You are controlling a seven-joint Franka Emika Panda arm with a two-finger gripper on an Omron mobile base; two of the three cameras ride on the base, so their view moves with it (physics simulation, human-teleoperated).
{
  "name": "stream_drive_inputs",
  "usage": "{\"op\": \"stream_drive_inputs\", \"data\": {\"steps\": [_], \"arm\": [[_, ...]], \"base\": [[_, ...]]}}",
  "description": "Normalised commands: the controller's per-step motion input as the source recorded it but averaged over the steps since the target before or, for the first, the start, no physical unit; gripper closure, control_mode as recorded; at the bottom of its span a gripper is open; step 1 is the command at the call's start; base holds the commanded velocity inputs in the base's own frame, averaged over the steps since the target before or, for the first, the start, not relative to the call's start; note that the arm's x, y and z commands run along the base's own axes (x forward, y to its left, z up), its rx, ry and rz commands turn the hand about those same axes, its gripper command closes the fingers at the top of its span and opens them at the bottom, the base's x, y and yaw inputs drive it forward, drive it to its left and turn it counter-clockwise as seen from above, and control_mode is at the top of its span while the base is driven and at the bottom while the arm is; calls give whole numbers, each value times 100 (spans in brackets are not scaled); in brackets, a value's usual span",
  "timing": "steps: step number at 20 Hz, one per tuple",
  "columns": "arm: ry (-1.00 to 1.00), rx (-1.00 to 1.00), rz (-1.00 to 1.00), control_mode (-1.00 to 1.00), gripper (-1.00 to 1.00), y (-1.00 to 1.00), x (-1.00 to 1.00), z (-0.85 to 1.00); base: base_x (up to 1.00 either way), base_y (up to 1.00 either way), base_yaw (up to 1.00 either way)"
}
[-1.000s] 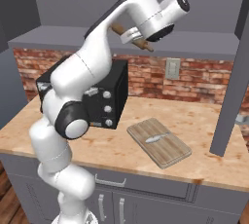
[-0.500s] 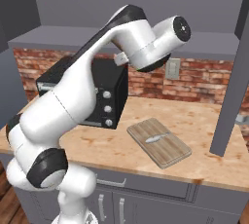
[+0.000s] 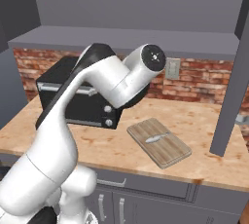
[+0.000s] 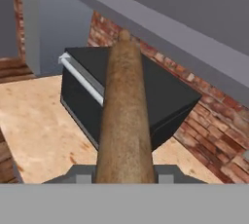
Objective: Open the cabinet, retrieve the rolling pin, and place it next to the meat on the cutting board to prepare for tenderizing.
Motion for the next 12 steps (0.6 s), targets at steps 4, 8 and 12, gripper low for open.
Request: {"op": "stream_drive_inputs", "data": {"steps": [4,8,12], "arm": [[4,-14,-3,-100,100,12,-17,-43],[14,-7,-10,-100,100,0,0,-30],[18,-4,-15,-100,100,-7,1,-28]], "base": [[0,0,0],[0,0,0],[0,0,0]]}}
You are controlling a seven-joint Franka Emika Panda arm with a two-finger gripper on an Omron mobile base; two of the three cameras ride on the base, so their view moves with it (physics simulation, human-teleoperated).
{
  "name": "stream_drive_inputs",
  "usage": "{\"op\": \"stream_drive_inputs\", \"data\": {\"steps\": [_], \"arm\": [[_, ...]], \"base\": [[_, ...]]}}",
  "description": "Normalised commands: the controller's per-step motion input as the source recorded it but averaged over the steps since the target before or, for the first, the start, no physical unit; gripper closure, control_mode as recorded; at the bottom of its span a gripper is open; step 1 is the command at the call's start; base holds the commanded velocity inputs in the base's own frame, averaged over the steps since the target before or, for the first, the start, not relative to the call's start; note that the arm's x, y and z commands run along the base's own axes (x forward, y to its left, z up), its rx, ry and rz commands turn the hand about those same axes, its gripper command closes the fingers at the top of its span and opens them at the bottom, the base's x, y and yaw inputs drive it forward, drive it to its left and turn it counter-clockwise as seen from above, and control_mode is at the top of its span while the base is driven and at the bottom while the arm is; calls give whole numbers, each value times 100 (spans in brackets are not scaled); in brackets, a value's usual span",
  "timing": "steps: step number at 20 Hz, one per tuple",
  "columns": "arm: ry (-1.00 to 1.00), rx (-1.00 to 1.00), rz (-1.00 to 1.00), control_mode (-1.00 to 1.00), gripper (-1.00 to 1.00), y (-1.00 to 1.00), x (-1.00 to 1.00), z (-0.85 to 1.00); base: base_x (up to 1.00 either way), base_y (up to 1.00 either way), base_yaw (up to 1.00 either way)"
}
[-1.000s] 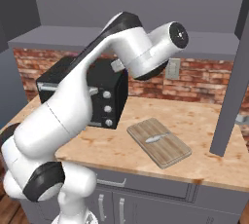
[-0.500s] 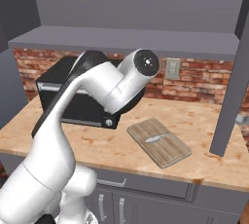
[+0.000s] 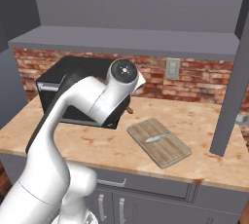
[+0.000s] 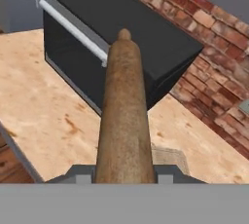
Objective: Open the cabinet, retrieve the rolling pin, and place it next to the meat on the cutting board to prepare for tenderizing.
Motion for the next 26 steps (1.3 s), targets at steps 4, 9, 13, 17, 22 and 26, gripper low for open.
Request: {"op": "stream_drive_inputs", "data": {"steps": [4,9,13,17,22,26], "arm": [[13,-1,-23,-100,100,-19,6,-34],[5,0,-32,-100,100,-32,2,-34],[0,-1,-27,-100,100,-38,-23,-28],[-3,0,-30,-100,100,-34,-18,-26],[0,0,-39,-100,100,-24,-1,-27],[0,0,-40,-100,100,-16,0,-26]], "base": [[0,0,0],[0,0,0],[0,0,0],[0,0,0],[0,0,0],[0,0,0]]}}
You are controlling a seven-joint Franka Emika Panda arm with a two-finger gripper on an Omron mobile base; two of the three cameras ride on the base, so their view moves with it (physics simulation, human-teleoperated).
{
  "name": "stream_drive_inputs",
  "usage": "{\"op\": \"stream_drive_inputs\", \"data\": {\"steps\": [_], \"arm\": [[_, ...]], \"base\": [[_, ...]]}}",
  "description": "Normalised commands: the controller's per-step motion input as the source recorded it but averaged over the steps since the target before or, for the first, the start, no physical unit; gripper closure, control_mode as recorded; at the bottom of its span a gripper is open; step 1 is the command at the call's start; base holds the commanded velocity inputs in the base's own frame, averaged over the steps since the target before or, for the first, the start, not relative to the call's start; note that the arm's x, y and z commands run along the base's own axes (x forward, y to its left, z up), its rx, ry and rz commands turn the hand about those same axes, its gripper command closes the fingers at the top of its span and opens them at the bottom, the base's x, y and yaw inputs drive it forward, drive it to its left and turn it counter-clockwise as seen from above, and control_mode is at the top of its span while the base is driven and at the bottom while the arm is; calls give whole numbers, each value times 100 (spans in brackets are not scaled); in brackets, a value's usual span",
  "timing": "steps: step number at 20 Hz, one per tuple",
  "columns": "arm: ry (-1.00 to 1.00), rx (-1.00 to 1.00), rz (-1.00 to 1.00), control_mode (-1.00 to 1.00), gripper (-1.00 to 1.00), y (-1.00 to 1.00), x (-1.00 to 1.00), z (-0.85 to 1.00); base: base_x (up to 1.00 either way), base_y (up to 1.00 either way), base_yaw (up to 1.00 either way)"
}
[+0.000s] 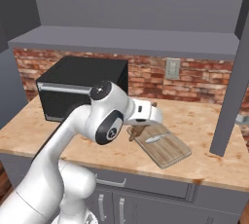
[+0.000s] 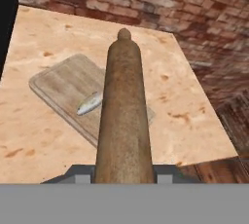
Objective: Open the cabinet, retrieve the rolling pin, and place it next to the meat on the cutting board to prepare for tenderizing.
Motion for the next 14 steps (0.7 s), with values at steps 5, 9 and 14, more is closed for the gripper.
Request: {"op": "stream_drive_inputs", "data": {"steps": [5,9,14], "arm": [[-2,0,-36,-100,100,-23,0,-25],[-5,3,-34,-100,100,-27,0,-28],[-3,9,-17,-100,100,-17,3,-27]], "base": [[0,0,0],[0,0,0],[0,0,0]]}}
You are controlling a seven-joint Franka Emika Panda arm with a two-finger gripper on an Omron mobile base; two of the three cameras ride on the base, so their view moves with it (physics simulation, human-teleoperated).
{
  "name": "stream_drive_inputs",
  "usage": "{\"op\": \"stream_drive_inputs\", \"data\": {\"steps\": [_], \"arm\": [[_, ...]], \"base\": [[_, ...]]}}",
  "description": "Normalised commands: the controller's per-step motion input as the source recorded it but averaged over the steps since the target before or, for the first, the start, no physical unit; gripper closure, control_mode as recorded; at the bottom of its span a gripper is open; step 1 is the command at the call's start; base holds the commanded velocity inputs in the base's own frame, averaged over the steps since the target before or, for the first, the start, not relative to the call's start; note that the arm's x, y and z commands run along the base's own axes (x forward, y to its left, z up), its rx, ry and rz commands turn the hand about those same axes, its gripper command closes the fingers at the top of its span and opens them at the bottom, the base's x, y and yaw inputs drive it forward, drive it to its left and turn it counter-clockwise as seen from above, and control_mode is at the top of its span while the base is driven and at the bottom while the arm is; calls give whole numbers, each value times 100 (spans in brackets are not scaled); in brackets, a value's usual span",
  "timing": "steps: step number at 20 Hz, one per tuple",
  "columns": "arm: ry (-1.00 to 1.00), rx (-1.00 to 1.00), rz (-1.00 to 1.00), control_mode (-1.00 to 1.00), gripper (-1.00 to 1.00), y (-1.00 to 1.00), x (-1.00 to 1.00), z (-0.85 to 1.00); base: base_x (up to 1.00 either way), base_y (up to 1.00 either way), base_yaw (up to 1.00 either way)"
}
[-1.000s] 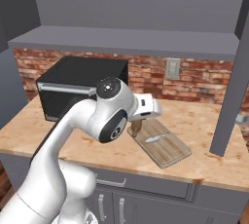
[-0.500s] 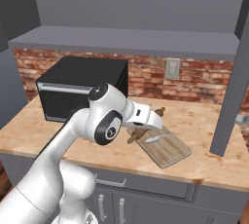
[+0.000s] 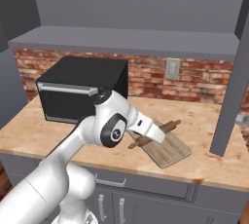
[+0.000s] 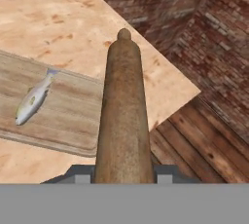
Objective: Open the cabinet, retrieve the rolling pin, and place it next to the meat on the cutting board to prepare for tenderizing.
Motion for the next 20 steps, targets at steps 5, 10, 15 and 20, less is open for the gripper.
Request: {"op": "stream_drive_inputs", "data": {"steps": [5,10,15,20], "arm": [[-1,10,-11,-100,100,-8,9,-31],[-5,8,-7,-100,100,-8,14,-34],[-15,1,-6,-100,100,-1,13,-43],[-15,0,-3,-100,100,-2,22,-39]], "base": [[0,0,0],[0,0,0],[0,0,0],[0,0,0]]}}
